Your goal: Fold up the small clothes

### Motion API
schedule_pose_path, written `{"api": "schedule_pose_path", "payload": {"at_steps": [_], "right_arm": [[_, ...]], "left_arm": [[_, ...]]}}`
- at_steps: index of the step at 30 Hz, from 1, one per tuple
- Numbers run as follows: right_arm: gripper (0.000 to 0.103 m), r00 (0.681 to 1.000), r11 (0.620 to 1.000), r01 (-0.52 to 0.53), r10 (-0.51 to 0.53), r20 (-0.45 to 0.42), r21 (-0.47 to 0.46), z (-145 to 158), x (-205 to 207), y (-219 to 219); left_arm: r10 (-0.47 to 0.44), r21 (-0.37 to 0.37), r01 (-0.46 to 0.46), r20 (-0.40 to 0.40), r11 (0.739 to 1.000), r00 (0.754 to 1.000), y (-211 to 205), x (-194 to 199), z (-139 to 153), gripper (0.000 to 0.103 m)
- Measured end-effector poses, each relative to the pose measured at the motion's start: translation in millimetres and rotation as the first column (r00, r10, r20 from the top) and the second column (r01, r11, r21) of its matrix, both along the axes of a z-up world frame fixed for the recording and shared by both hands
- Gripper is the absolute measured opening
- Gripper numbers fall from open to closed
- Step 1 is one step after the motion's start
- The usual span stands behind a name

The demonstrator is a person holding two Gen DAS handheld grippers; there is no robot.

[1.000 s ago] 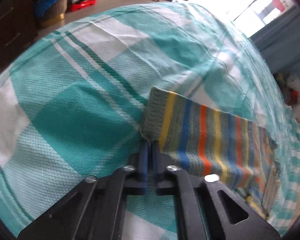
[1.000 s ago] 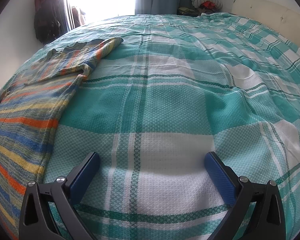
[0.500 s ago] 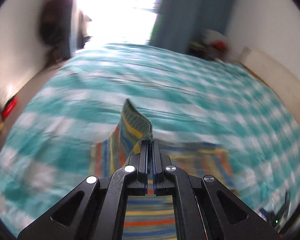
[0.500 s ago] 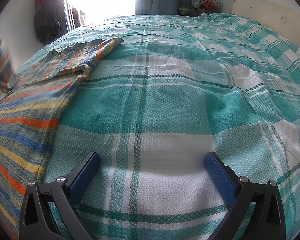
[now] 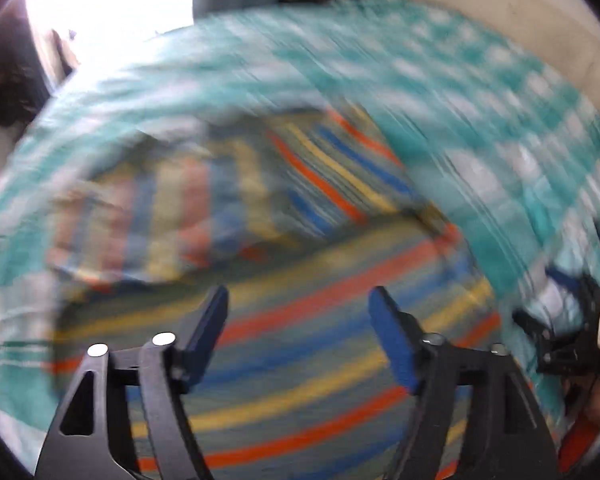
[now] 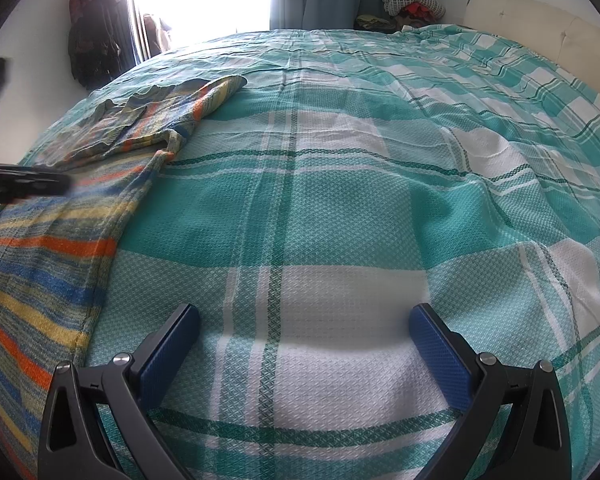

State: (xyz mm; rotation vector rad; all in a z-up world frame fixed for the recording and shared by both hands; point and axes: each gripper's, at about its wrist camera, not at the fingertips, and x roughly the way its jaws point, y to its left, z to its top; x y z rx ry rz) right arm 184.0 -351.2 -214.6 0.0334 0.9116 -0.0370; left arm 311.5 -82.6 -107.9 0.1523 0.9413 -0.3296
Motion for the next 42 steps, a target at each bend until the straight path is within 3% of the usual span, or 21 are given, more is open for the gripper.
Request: {"api": "schedule_pose_path", "payload": {"at_steps": [3, 5, 6, 7, 8, 9, 11, 12, 15, 20, 26, 32, 34, 37, 39, 42], "right_arm": [[0.103, 1.0, 1.0, 0.002, -0.002, 0.0, 0.0, -0.2, 0.0, -0.2], [0.103, 1.0, 1.0, 0.002, -0.002, 0.0, -0.001, -0.3, 0.0, -0.1], [0.103, 1.0, 1.0, 0.003, -0.003, 0.0, -0.001, -0.3, 0.1, -0.1], [0.103, 1.0, 1.0, 0.003, -0.003, 0.0, -0.001, -0.3, 0.1, -0.2], [0.103, 1.0, 1.0, 0.003, -0.003, 0.0, 0.0, -0.3, 0.1, -0.2], [0.103, 1.0, 1.0, 0.003, -0.003, 0.0, 0.0, -0.3, 0.2, -0.1], [0.103, 1.0, 1.0, 0.003, -0.003, -0.001, 0.0, -0.5, 0.2, -0.1], [0.103, 1.0, 1.0, 0.003, -0.003, 0.0, 0.0, -0.4, 0.2, -0.1], [0.103, 1.0, 1.0, 0.003, -0.003, -0.001, 0.0, -0.4, 0.4, -0.1], [0.103, 1.0, 1.0, 0.004, -0.004, 0.0, -0.001, -0.5, 0.4, -0.1], [0.103, 1.0, 1.0, 0.004, -0.004, -0.001, -0.001, -0.6, 0.4, 0.1], [0.103, 1.0, 1.0, 0.002, -0.002, -0.005, 0.02, 1.2, 0.5, -1.9], [0.102, 1.0, 0.998, 0.008, -0.008, -0.013, 0.066, 9.7, -2.2, -8.4], [0.1, 0.999, 0.997, 0.049, -0.05, 0.015, 0.062, 38.9, -22.7, -8.7], [0.1, 0.999, 0.998, 0.006, -0.009, 0.053, 0.062, 61.8, -45.7, 7.9], [0.1, 0.988, 0.987, -0.15, 0.148, 0.029, 0.064, 76.6, -75.5, 54.7]], "left_arm": [[0.181, 0.018, -0.183, 0.086, 0.983, 0.98, 57.3, 35.3, 21.4, 0.081], [0.252, 0.072, -0.259, 0.088, 0.963, 0.964, 82.0, 54.2, 7.5, 0.078], [0.287, 0.123, -0.292, 0.059, 0.948, 0.956, 95.6, 63.7, -7.9, 0.073], [0.333, 0.194, -0.327, 0.003, 0.925, 0.943, 110.4, 72.2, -31.9, 0.051], [0.379, 0.25, -0.353, -0.059, 0.901, 0.924, 126.5, 75.8, -54.4, 0.037], [0.401, 0.236, -0.371, -0.095, 0.898, 0.911, 144.2, 72.5, -69.1, 0.033], [0.438, 0.207, -0.42, -0.049, 0.884, 0.898, 161.0, 61.1, -65.2, 0.061], [0.461, 0.194, -0.444, -0.048, 0.875, 0.886, 167.5, 57.3, -62.2, 0.065], [0.474, 0.113, -0.463, -0.096, 0.879, 0.876, 179.5, 45.0, -50.7, 0.067], [0.422, 0.042, -0.42, -0.064, 0.907, 0.904, 160.0, 1.7, -24.7, 0.089], [0.345, 0.068, -0.341, -0.068, 0.938, 0.936, 138.8, -71.1, -30.9, 0.09], [0.328, 0.122, -0.316, -0.09, 0.941, 0.94, 134.5, -140.1, -51.2, 0.092], [0.342, 0.117, -0.332, -0.086, 0.936, 0.936, 138.5, -153.7, -48.9, 0.093], [0.34, 0.077, -0.334, -0.082, 0.939, 0.937, 139.1, -175.1, -40.1, 0.093], [0.314, 0.067, -0.31, -0.061, 0.948, 0.947, 133.1, -186.6, -37.0, 0.093], [0.263, 0.111, -0.253, -0.083, 0.961, 0.961, 117.1, -200.0, -46.1, 0.095]]}}
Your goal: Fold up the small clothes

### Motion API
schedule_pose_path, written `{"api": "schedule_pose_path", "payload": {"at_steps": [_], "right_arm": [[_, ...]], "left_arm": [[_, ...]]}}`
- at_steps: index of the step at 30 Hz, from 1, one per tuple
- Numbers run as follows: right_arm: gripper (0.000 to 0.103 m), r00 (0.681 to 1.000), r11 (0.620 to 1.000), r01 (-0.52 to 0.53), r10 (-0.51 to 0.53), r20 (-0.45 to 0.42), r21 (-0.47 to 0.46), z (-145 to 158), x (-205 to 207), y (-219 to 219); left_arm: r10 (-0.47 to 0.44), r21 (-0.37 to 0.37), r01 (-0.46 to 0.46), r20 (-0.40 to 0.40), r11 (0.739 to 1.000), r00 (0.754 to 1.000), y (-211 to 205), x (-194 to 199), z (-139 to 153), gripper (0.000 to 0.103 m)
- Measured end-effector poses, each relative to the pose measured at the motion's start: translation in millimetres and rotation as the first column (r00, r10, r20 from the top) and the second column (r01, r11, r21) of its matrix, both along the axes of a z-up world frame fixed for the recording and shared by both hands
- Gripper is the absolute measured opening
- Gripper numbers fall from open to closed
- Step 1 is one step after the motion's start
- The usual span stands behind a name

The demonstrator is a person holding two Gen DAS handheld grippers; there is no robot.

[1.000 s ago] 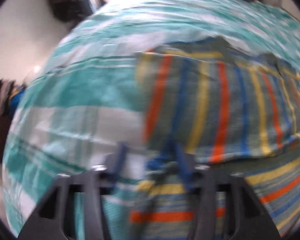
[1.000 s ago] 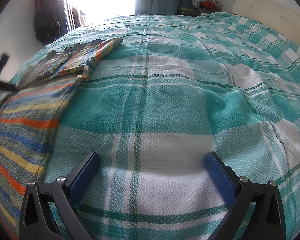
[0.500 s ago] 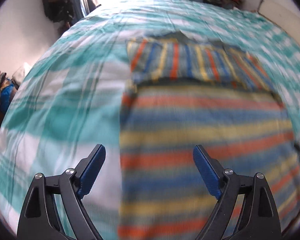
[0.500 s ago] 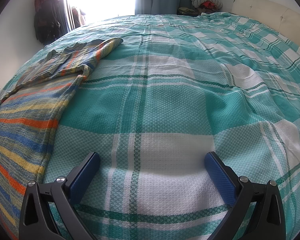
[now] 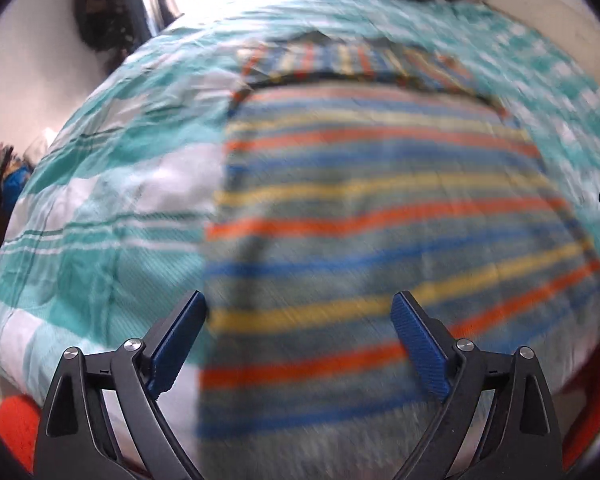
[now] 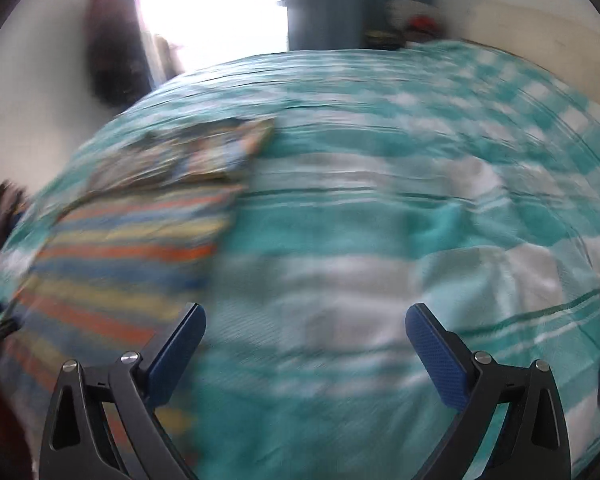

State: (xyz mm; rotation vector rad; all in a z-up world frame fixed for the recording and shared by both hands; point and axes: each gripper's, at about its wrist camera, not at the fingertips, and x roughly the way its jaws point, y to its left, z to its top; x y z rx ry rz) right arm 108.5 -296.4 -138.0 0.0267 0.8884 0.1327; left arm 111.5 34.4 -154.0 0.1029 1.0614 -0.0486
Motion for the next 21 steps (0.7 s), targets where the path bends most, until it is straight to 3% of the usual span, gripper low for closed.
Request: {"api": "schedule_pose_path", "payload": {"at_steps": [3, 6, 7, 10, 15, 21], "right_arm": [[0.1, 0.987, 0.98, -0.151, 0.142, -0.08, -0.132, -12.8, -26.7, 47.9], [0.1, 0.964, 0.951, -0.183, 0.124, -0.235, -0.249, -46.9, -43.8, 60.7], [0.1, 0.964, 0.955, -0.172, 0.113, -0.239, -0.244, -47.7, -47.8, 58.3], [0.1, 0.978, 0.958, -0.122, 0.071, -0.195, -0.26, -32.4, -56.4, 52.0], [0.1, 0.997, 0.967, -0.065, 0.054, -0.051, -0.246, -13.0, -69.3, 46.8], [0.1, 0.999, 0.967, -0.046, 0.041, -0.027, -0.251, -13.3, -73.2, 48.3]], "left_arm": [[0.002, 0.016, -0.001, -0.047, 1.0, 0.999, 0.2, -9.5, -5.4, 0.095], [0.035, -0.01, -0.036, -0.1, 0.999, 0.994, 13.0, -18.0, -2.9, 0.097], [0.042, -0.013, -0.043, -0.1, 0.999, 0.994, 16.1, -21.4, -1.7, 0.097], [0.056, -0.019, -0.058, -0.082, 0.998, 0.995, 24.1, -34.8, 2.5, 0.097], [0.078, -0.017, -0.079, -0.061, 0.997, 0.995, 23.7, -39.6, 6.5, 0.097], [0.076, -0.003, -0.077, -0.039, 0.997, 0.996, 23.6, -43.0, 8.3, 0.097]]}}
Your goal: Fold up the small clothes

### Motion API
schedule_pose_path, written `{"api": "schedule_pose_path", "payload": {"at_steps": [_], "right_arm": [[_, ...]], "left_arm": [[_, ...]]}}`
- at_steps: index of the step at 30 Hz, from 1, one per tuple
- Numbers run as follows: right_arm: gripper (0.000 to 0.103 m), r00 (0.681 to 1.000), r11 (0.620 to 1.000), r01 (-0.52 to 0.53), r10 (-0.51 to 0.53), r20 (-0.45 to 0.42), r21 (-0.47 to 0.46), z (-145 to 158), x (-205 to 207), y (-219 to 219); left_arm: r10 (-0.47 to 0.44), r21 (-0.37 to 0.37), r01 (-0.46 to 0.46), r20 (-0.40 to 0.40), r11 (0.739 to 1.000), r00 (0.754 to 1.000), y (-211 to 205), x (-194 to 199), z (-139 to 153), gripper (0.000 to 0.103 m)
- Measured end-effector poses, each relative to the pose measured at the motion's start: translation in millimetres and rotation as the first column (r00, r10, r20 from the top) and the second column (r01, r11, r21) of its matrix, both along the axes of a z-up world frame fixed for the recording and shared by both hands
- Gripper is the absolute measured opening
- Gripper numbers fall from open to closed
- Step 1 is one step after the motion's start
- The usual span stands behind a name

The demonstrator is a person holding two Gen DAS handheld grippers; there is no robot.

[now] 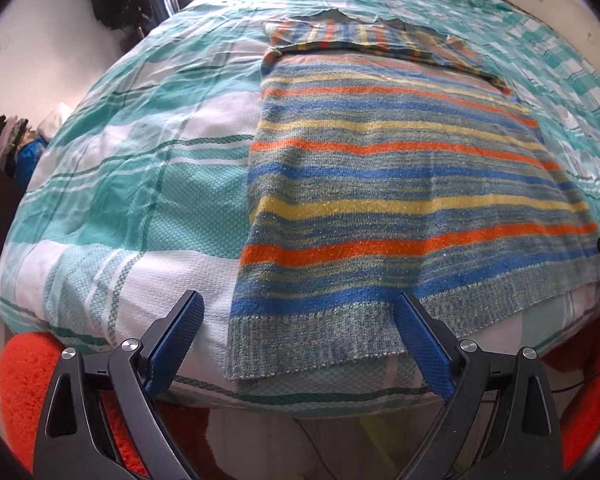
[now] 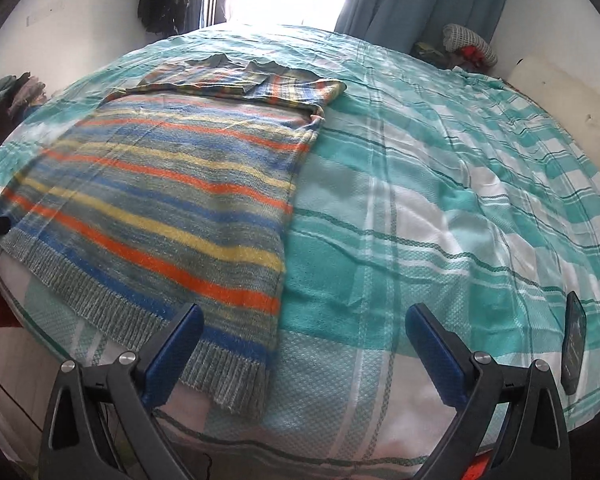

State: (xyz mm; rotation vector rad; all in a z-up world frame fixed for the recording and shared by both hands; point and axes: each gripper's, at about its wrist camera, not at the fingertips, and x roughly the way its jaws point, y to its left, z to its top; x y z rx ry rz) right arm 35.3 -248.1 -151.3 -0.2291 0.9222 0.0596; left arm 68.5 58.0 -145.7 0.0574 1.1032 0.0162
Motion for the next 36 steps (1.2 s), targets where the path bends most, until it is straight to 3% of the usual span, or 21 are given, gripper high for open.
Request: {"api": "schedule_pose_path", "payload": {"at_steps": [14, 25, 36], "right_arm": [[0.1, 1.0, 1.0, -0.005, 0.005, -0.001, -0.023, -7.5, -4.5, 3.3], [0.1, 1.0, 1.0, 0.023, -0.023, 0.011, -0.01, -7.8, -4.6, -3.3], [0.1, 0.999, 0.999, 0.038, -0.038, 0.013, -0.007, -8.5, -3.3, -6.5]], "left_arm": [[0.003, 0.009, -0.003, 0.016, 1.0, 1.0, 0.2, -4.4, 1.5, 0.096], [0.073, -0.064, -0.066, 0.128, 0.996, 0.989, 17.1, -9.4, 19.8, 0.096], [0.102, -0.02, -0.1, 0.141, 0.995, 0.985, 20.0, -1.6, 10.9, 0.096]]}}
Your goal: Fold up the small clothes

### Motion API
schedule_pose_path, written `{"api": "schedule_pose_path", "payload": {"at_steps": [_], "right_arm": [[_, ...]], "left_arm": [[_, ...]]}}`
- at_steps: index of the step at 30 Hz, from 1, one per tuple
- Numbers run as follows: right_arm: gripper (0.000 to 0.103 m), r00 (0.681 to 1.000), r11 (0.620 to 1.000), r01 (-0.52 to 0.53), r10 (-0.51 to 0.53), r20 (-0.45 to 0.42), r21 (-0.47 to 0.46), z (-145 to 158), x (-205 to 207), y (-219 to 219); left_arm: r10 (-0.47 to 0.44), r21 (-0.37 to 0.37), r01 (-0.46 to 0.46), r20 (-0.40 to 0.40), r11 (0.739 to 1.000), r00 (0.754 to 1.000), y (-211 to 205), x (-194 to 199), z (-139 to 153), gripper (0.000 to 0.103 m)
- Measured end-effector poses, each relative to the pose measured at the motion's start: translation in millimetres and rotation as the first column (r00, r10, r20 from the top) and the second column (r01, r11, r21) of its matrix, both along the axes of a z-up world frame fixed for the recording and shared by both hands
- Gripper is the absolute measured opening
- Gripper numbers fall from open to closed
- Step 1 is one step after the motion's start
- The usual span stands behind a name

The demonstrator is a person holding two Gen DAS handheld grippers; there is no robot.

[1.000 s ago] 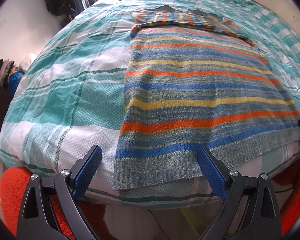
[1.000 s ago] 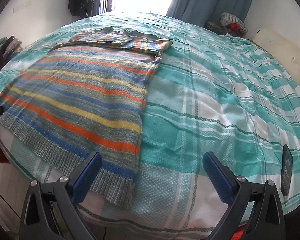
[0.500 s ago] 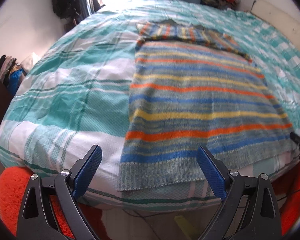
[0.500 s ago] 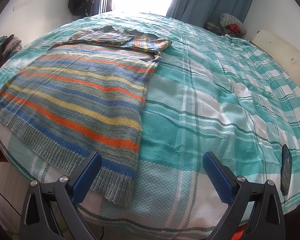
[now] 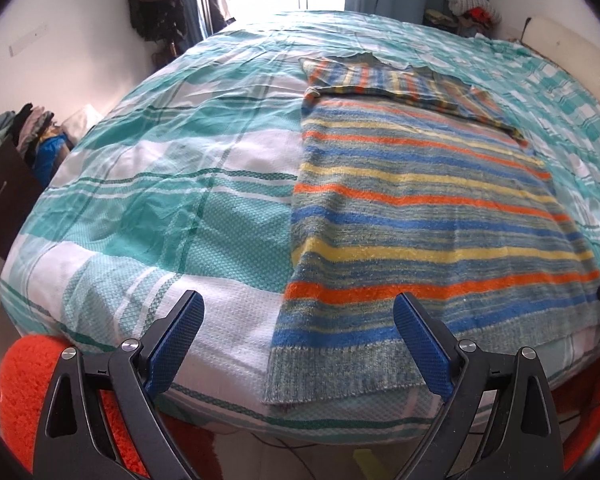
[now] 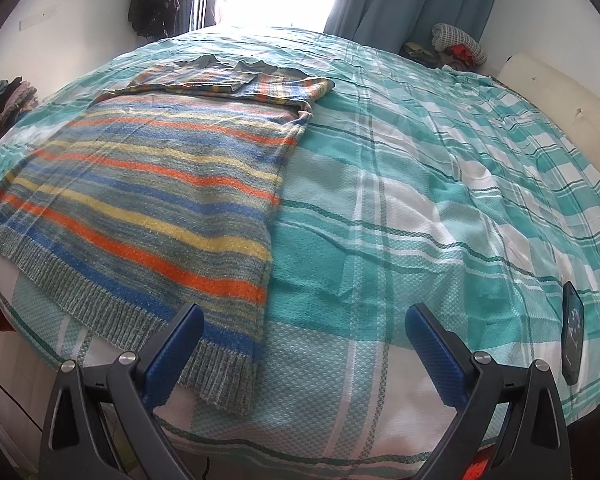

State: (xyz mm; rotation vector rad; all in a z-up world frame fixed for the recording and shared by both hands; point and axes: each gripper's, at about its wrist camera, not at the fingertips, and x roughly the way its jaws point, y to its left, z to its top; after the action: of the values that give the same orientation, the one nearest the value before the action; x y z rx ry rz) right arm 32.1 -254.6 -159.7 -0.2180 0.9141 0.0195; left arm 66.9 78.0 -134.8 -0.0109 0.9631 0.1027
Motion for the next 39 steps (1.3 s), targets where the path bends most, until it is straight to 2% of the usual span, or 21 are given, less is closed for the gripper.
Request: {"api": "schedule_pose_path", "payload": {"at_steps": [7, 35, 37, 39], "right_arm": [[0.1, 1.0, 1.0, 0.01, -0.01, -0.007, -0.001, -1.6, 1.0, -1.4], [0.1, 1.0, 1.0, 0.012, -0.012, -0.009, -0.004, -2.2, 0.8, 0.4], [0.1, 1.0, 1.0, 0.013, -0.013, -0.004, 0.01, -0.9, 0.0, -1.2], [0.1, 1.0, 0.998, 0.018, -0.019, 0.021, 0.062, 9.1, -2.3, -8.6]], "left_arm": [[-0.015, 0.032, 0.015, -0.002, 0.999, 1.0, -4.7, 1.3, -3.8, 0.096], [0.009, 0.03, -0.008, -0.029, 1.0, 1.0, -0.4, 4.9, -10.8, 0.096], [0.007, 0.027, -0.006, -0.028, 1.0, 1.0, 0.1, 3.8, -8.5, 0.096], [0.007, 0.013, -0.007, -0.016, 1.0, 1.0, 2.8, 0.2, -1.7, 0.096]]}}
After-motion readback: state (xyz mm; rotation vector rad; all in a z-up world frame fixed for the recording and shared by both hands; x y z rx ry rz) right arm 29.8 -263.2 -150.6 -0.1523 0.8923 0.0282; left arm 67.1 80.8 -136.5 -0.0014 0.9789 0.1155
